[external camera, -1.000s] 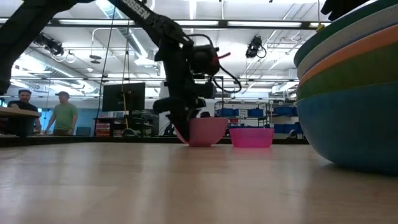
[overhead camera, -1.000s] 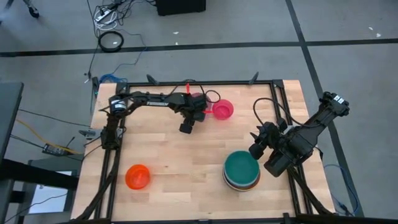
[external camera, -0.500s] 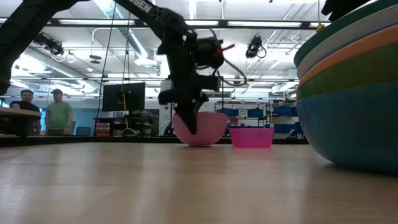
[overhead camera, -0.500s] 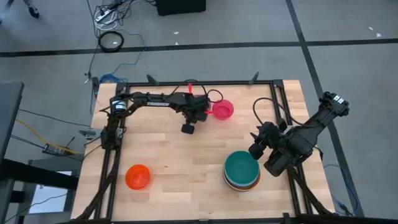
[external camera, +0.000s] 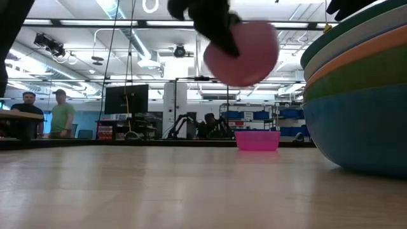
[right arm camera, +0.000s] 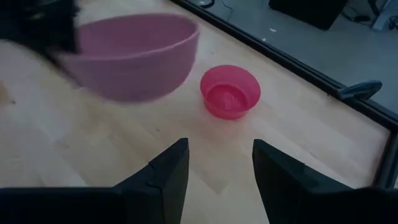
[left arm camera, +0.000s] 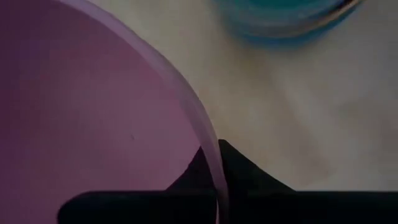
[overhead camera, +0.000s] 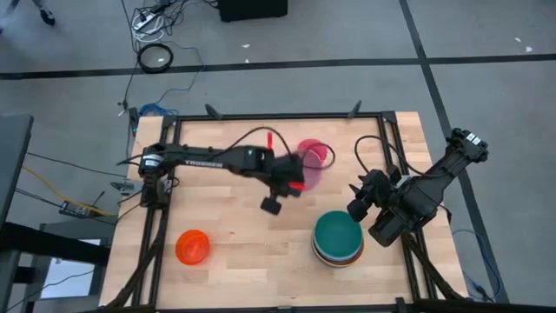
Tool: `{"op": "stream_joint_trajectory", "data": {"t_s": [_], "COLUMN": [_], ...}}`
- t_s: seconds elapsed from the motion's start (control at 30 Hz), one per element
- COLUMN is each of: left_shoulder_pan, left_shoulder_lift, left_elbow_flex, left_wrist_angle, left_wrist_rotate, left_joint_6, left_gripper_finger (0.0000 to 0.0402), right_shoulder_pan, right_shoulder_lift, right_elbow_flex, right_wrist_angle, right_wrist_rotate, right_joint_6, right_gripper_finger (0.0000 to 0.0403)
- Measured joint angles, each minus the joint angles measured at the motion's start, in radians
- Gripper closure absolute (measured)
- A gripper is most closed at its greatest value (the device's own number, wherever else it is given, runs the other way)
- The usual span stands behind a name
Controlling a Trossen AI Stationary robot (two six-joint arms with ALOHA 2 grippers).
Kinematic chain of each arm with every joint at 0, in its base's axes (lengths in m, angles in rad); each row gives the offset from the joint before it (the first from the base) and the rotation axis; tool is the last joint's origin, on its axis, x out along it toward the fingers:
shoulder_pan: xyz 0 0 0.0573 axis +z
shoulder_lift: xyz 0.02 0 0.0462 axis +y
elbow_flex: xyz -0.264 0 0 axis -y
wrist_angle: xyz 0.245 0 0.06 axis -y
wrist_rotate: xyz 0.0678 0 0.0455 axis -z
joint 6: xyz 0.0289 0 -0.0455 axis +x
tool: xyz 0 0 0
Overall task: Nest bowls inside each other
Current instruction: Stack the pink bowl on top of the green bowl
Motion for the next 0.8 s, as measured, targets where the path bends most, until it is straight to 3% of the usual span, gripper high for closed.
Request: {"op": "stream_joint_trajectory", "data": {"t_s": [0.33,0.5,0.8], "left_shoulder_pan": [-0.184,-0.205,-0.209], "left_shoulder_lift": [0.007,0.047,0.151], "left_elbow_flex": [0.021,0.021,0.021], "left_wrist_angle": [0.214,0.388,0.439], "left_wrist_rotate": [0.071,0.080,0.098], "left_joint_6": [-0.016,-0.051,-0.140], "left_gripper_finger": [0.0399,0.0399,0.0400], "right_shoulder_pan": [0.000,0.000,0.003], "right_shoulder_lift": [0.000,0.000,0.000], "right_elbow_flex": [0.000,0.000,0.000], "right_wrist_angle": [0.000,0.000,0.002], "right_wrist_rotate": [0.031,0.045,0.048], "right_joint_6": [-0.007,-0.011,-0.015], "right_gripper_finger": [0.0238,0.0238,0.0238]}}
